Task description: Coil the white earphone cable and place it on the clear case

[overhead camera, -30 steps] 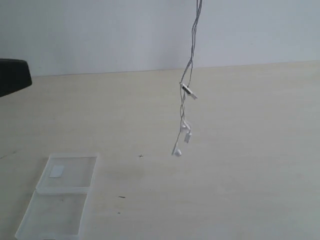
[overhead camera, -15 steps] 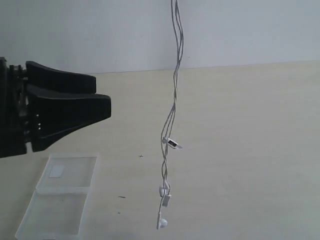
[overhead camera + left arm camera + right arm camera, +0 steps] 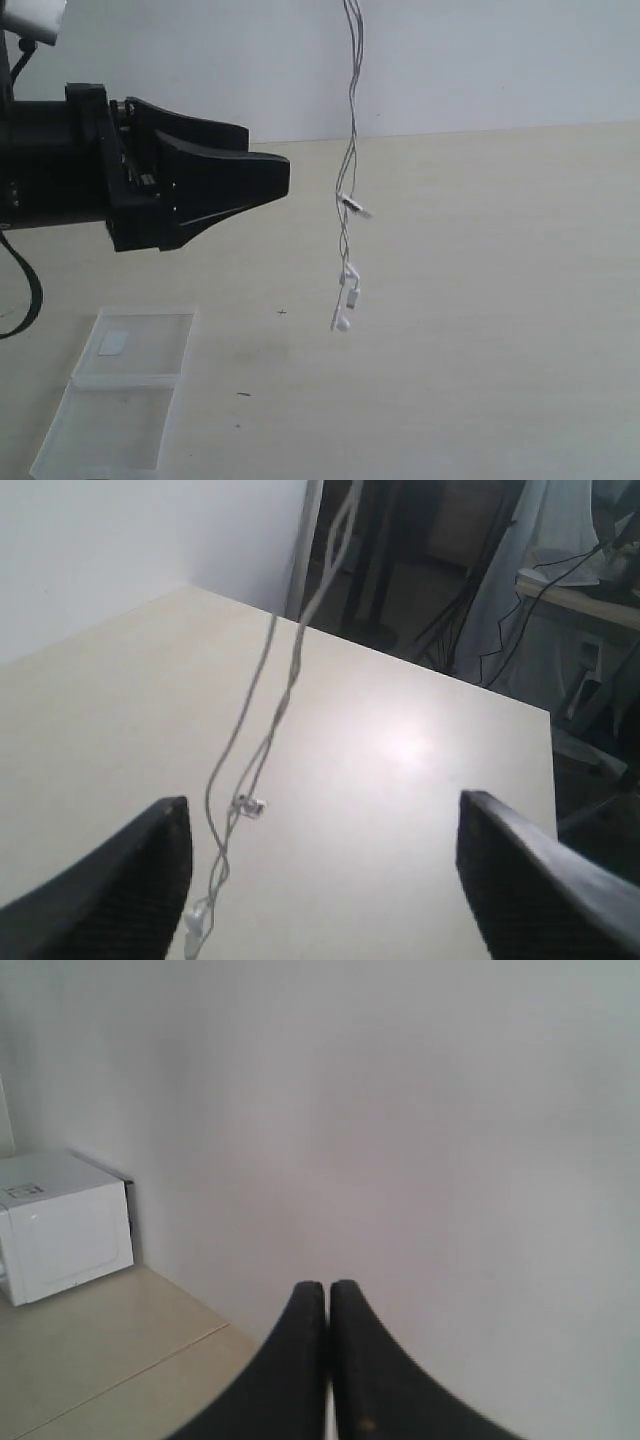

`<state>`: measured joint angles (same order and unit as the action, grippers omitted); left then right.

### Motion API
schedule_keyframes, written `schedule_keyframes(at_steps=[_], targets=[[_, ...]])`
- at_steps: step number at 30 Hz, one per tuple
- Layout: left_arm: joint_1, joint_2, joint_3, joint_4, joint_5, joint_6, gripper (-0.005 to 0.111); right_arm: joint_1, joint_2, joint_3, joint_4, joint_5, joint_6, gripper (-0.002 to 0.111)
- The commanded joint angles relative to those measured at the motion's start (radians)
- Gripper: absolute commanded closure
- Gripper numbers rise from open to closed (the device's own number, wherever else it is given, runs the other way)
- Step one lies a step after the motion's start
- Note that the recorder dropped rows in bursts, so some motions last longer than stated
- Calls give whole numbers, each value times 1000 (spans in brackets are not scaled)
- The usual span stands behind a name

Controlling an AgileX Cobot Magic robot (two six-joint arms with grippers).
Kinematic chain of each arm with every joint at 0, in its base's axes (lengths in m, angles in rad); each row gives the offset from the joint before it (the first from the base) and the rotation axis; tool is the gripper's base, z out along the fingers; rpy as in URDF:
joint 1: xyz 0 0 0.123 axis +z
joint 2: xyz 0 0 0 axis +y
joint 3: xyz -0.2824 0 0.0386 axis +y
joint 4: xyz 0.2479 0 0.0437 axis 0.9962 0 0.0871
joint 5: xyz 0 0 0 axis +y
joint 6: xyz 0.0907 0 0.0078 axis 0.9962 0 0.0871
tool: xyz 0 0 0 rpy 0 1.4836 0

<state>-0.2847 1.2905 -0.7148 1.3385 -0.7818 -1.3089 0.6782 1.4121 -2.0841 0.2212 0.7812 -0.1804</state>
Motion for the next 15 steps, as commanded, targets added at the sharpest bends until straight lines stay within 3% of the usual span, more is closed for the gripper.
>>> schedule_keyframes(at_steps=[1, 15], targets=[[-8, 26, -25, -20, 11, 29, 34, -4, 28, -64, 5, -21, -11, 108], [-8, 165, -120, -80, 21, 128, 34, -4, 106, -157, 16, 9, -1, 108]])
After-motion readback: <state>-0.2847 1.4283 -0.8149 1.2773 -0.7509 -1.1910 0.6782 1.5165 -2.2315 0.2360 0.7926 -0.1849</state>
